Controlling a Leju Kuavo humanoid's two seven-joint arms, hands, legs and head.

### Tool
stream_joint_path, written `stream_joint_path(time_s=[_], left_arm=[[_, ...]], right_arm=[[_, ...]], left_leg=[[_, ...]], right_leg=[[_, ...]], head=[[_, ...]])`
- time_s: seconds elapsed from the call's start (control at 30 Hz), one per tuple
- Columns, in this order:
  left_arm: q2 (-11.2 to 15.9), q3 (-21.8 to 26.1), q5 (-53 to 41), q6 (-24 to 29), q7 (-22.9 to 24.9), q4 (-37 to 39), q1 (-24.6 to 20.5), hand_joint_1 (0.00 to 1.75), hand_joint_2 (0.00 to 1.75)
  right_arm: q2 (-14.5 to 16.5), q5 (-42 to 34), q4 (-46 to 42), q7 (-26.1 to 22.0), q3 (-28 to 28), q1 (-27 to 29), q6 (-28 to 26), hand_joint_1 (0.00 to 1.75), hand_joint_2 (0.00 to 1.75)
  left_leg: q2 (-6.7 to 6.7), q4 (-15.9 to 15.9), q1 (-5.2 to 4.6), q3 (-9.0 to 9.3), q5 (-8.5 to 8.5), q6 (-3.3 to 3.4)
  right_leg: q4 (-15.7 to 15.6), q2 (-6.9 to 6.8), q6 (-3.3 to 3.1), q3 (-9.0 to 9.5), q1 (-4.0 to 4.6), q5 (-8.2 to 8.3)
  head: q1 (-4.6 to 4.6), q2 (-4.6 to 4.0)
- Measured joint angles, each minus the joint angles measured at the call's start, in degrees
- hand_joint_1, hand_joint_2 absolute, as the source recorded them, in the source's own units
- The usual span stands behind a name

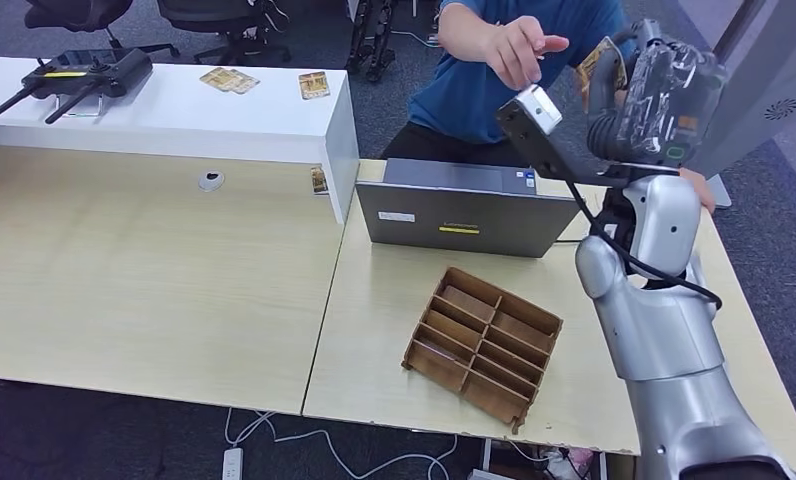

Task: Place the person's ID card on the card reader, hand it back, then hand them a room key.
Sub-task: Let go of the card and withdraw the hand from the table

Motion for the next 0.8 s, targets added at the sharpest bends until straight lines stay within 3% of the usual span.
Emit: stream_joint_path(time_s=[0.3, 0.67, 0.7, 0.8], left_arm=[[0.0, 0.0, 0.2, -0.1, 0.0, 0.0, 0.0, 0.0, 0.0], [0.0, 0.0, 0.8, -0.1, 0.6, 0.0, -0.1, 0.0, 0.0], [0.0, 0.0, 0.8, -0.1, 0.7, 0.0, -0.2, 0.0, 0.0], [0.0, 0.0, 1.0, -0.1, 0.9, 0.0, -0.2, 0.0, 0.0]], right_arm=[[0.8, 1.5, 5.1, 2.2, 0.3, -3.7, 1.2, 1.75, 1.75], [1.0, 1.4, 8.0, 2.5, 0.3, -4.4, 1.1, 1.75, 1.75], [1.0, 1.4, 8.2, 2.5, 0.3, -4.4, 1.1, 1.63, 1.75], [1.2, 1.2, 8.9, 2.5, 0.3, -4.4, 1.1, 0.33, 1.75]], left_leg=[[-0.01, 0.0, 0.0, -0.01, 0.0, 0.0], [-0.01, 0.0, 0.0, 0.0, 0.0, 0.0], [-0.01, 0.0, 0.0, 0.0, 0.0, 0.0], [0.0, 0.0, 0.0, 0.0, 0.0, 0.0]], right_leg=[[0.0, -0.01, 0.0, -0.01, 0.0, 0.0], [0.0, -0.01, 0.0, 0.0, 0.0, 0.0], [0.0, 0.0, 0.0, 0.0, 0.0, 0.0], [0.0, 0.0, 0.0, 0.0, 0.0, 0.0]], head=[[-0.01, 0.0], [0.01, 0.0], [0.01, 0.0], [0.0, 0.0]])
